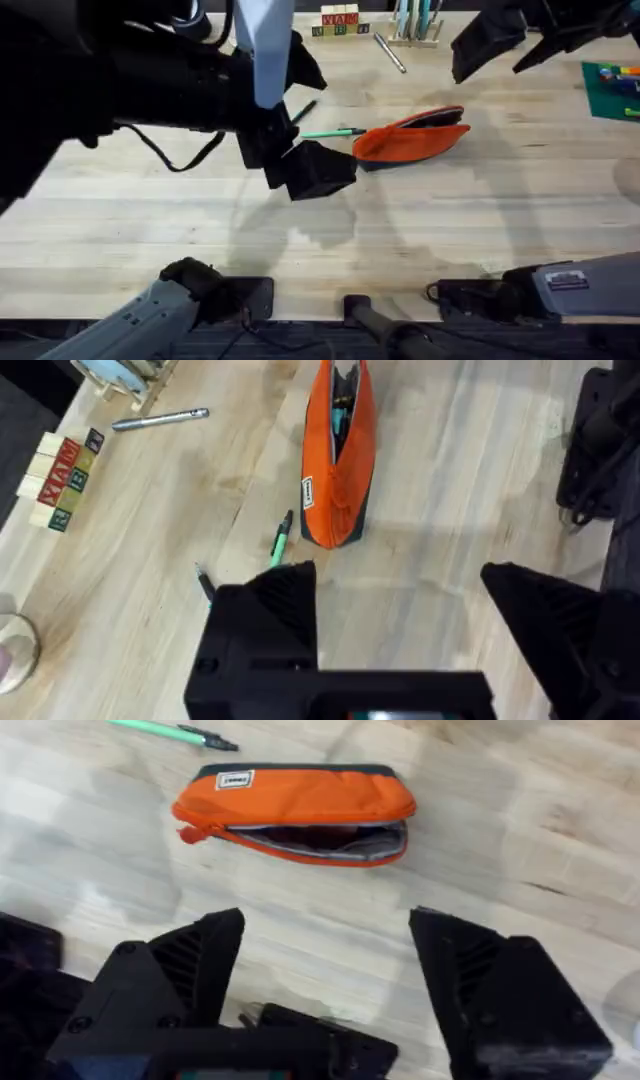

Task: Unzip the bag, pick up the pens from the table one at a time and place them inside, then zip the bag closed.

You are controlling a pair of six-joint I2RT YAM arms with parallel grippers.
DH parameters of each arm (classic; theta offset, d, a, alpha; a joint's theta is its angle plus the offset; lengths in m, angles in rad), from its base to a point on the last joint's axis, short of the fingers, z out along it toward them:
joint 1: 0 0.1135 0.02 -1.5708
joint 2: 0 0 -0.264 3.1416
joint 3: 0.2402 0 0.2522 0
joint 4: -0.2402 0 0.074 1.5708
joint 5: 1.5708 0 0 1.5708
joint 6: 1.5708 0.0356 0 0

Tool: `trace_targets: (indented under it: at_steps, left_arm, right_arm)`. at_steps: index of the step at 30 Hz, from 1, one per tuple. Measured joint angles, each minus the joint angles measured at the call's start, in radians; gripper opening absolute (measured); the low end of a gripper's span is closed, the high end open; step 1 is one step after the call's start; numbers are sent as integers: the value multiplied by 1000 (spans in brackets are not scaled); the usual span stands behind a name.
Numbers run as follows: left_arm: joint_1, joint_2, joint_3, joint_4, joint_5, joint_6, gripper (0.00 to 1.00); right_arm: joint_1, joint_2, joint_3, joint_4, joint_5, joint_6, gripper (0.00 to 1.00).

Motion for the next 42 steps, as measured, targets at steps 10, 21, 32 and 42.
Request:
trace_targets:
  at_steps: [10, 21, 32, 42]
  left_arm:
    - [0, -2, 0, 0, 0, -3, 993]
    - [0, -2, 0, 0, 0, -3, 992]
    - [0, -2, 0, 0, 0, -3, 993]
    - [0, -2, 0, 0, 0, -3, 993]
  right_arm:
    - [-1, 0, 0, -4, 92, -109, 996]
    - [-4, 0, 0, 82, 462, -260, 996]
    - [-4, 0, 0, 216, 503, -377, 997]
    - [35, 0, 0, 274, 499, -877, 997]
